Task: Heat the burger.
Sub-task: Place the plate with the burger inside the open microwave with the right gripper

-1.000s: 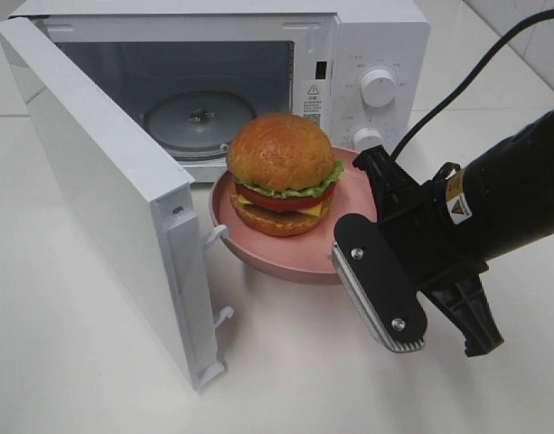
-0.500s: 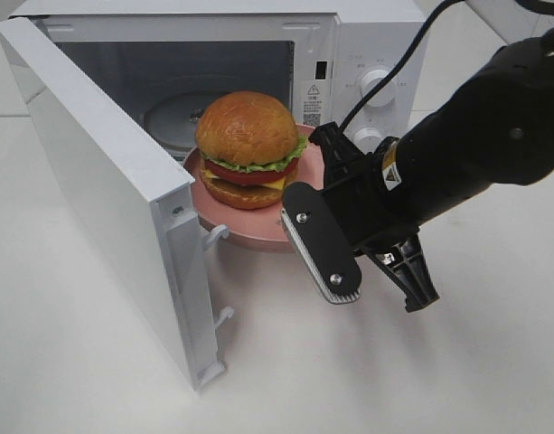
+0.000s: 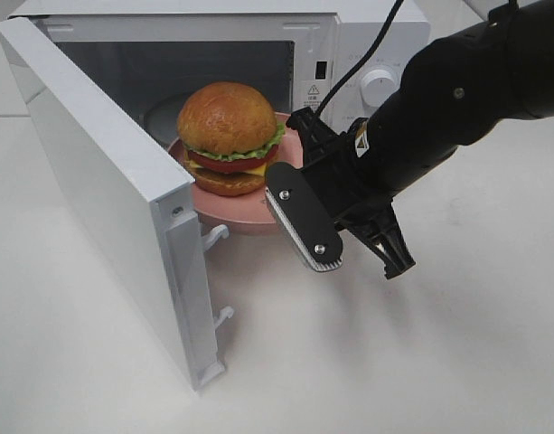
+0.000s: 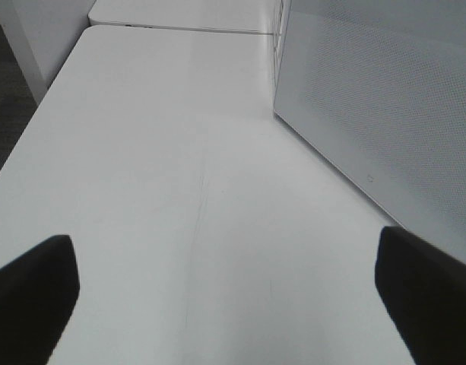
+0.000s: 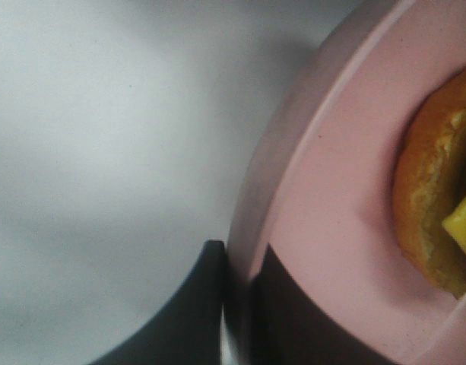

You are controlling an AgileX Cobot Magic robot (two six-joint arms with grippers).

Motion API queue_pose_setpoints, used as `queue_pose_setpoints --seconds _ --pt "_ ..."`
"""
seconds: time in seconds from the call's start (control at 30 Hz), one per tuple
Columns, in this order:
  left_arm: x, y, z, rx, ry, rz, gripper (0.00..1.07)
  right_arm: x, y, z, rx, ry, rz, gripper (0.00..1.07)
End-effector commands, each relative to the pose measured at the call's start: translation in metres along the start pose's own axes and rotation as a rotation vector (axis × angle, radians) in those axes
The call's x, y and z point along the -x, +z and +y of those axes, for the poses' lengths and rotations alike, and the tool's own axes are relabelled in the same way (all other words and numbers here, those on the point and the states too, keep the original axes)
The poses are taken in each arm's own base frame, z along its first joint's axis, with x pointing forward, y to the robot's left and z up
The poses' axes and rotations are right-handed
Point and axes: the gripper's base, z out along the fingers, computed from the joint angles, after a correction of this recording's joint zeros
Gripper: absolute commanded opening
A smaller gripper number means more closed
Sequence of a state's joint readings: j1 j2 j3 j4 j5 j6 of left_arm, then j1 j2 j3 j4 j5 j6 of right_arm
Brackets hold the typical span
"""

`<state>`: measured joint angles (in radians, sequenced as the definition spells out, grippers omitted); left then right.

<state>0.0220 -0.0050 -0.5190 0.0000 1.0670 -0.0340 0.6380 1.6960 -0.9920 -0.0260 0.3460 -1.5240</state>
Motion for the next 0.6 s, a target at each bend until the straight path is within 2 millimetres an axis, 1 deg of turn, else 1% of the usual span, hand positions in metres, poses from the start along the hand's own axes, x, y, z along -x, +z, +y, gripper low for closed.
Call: queue_pose_setpoints --seconds 0.03,0.23,0.3,0.4,0.47,0.6 --pt "-0.001 0.000 0.000 -0.001 -0.001 0.000 0.98 0.000 -0.002 -0.018 -0.081 0.002 -0.018 0.00" --pt "-0.001 0.000 0.000 -0.001 -0.001 0.000 0.98 0.000 0.002 -0.025 -0.087 -0.001 -0.017 0.00" --pt "-0.001 0.000 0.000 -0.001 -0.001 0.000 0.98 0.000 0.005 -0.030 -0.088 -0.014 -0.012 0.00" --pt "-0.001 0.000 0.000 -0.001 -0.001 0.000 0.98 0.000 0.007 -0.031 -0.084 -0.020 -0.009 0.00" --pt "-0.001 0.000 0.000 -0.001 -0.001 0.000 0.98 0.000 0.012 -0.036 -0.083 -0.019 -0.009 0.00" --pt "-0.001 0.000 0.000 -0.001 -0.001 0.000 0.98 0.000 0.016 -0.040 -0.089 -0.019 -0.009 0.00"
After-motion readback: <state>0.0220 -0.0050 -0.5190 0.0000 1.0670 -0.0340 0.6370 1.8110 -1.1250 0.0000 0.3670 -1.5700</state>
